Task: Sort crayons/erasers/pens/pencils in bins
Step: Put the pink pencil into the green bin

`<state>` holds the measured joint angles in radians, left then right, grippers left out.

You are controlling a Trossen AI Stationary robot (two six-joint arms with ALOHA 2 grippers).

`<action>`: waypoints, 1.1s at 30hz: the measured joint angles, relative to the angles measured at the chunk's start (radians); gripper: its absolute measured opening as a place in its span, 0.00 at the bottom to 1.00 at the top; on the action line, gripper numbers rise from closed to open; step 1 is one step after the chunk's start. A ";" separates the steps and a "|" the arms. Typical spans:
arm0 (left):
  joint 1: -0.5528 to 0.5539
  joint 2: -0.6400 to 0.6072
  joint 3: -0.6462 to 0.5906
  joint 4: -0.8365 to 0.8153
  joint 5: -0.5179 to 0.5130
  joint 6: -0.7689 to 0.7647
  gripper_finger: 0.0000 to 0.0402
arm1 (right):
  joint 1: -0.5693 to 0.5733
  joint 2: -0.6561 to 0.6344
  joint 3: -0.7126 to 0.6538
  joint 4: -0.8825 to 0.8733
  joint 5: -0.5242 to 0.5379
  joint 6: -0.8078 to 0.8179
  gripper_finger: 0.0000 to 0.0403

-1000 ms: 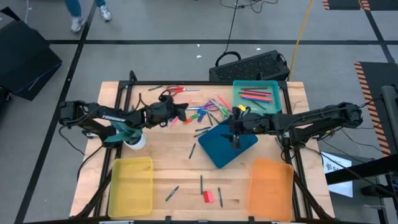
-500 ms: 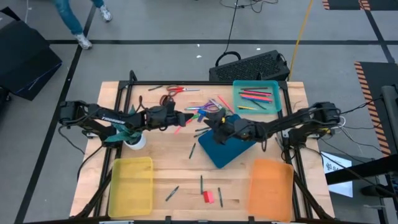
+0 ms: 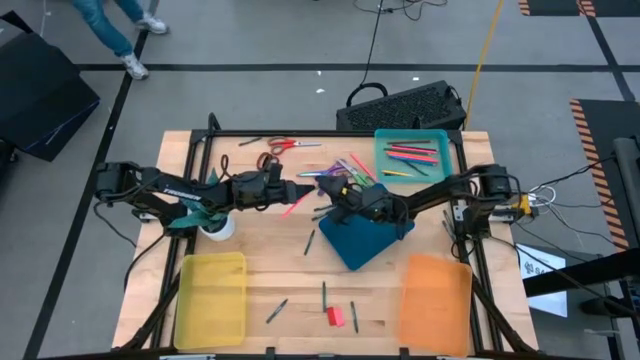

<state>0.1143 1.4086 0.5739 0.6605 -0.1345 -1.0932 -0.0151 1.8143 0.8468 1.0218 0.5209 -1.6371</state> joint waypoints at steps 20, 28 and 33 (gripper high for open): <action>-0.004 0.001 0.000 0.046 -0.020 0.020 0.12 | 0.005 0.001 0.016 -0.008 0.023 -0.021 0.04; 0.044 -0.009 0.000 0.169 0.026 0.097 0.43 | 0.059 -0.083 0.014 -0.192 0.088 0.021 0.04; 0.104 -0.089 0.000 0.102 0.083 0.255 0.55 | 0.054 -0.255 0.016 -0.656 0.125 0.259 0.04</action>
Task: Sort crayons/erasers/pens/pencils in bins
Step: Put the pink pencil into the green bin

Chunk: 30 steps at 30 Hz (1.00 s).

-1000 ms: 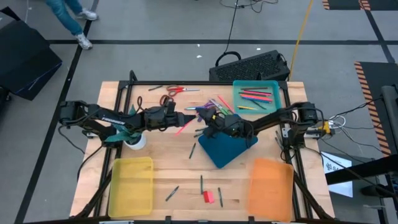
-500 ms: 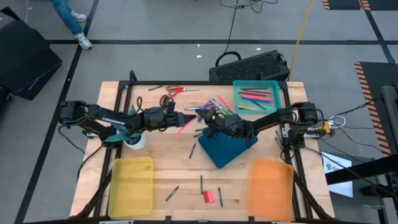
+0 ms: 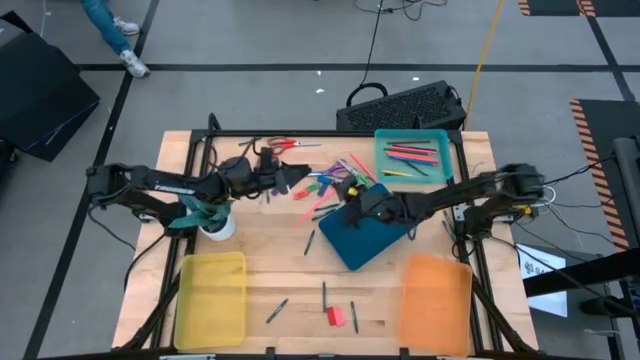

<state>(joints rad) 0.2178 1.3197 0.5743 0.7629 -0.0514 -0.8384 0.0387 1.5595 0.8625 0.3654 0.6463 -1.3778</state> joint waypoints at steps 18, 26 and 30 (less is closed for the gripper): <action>-0.036 -0.149 0.000 -0.196 -0.051 0.189 0.47 | -0.835 -0.357 0.211 -1.473 -0.127 0.639 0.04; -0.064 -0.149 0.000 -0.197 -0.045 0.216 0.47 | -0.930 -0.220 0.174 -1.498 -0.243 0.814 0.04; -0.063 -0.149 0.000 -0.187 -0.025 0.204 0.47 | -0.935 -0.146 0.172 -1.443 -0.323 0.866 0.04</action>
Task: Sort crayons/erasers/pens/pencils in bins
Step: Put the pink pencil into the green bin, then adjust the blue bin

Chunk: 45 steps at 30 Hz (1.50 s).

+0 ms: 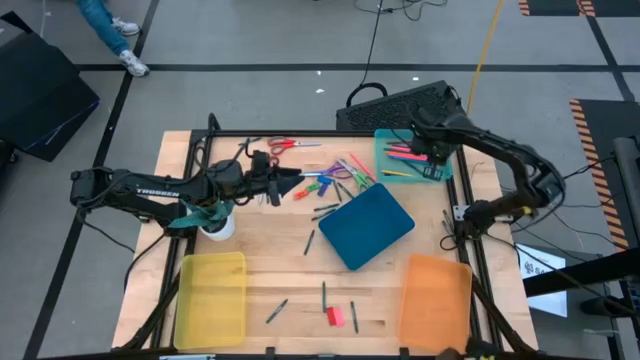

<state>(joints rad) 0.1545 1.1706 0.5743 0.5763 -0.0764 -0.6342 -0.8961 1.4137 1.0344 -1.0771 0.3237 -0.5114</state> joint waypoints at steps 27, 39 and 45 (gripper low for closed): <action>-0.010 0.014 0.010 -0.324 -0.226 0.259 0.47 | 0.065 0.110 -0.063 0.145 0.079 0.053 0.48; 0.111 0.290 0.235 -0.438 -0.166 0.404 0.47 | 0.398 -0.102 -0.061 0.290 0.108 0.191 0.54; 0.113 0.343 0.280 -0.425 -0.152 0.473 0.47 | 0.509 -0.058 -0.024 0.402 -0.105 0.316 0.53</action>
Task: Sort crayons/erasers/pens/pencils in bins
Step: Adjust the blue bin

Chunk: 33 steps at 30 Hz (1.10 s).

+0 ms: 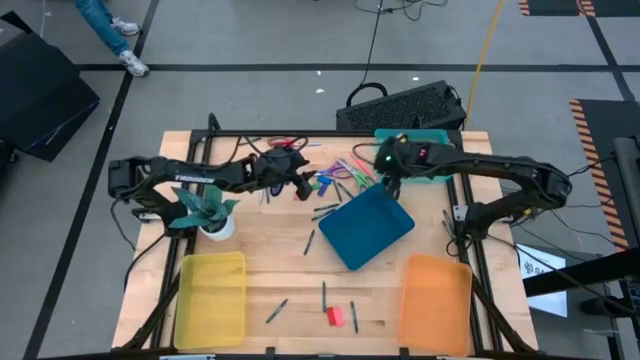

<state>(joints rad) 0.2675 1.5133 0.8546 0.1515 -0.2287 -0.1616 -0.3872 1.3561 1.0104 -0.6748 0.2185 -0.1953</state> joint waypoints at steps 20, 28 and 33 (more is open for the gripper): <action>-0.077 -0.081 0.001 -0.226 -0.080 -0.088 0.47 | 0.277 0.179 0.104 -0.022 -0.221 0.274 0.53; -0.091 -0.273 0.002 -0.336 -0.189 -0.122 0.47 | 0.380 0.324 0.070 0.358 -0.165 0.440 0.53; -0.094 -0.348 0.002 -0.358 -0.191 -0.161 0.47 | 0.424 0.469 0.171 0.372 -0.167 0.441 0.53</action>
<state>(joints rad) 0.1731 1.1657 0.8562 -0.2062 -0.4198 -0.3222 0.0370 1.8250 1.1813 -0.3023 0.0513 0.2454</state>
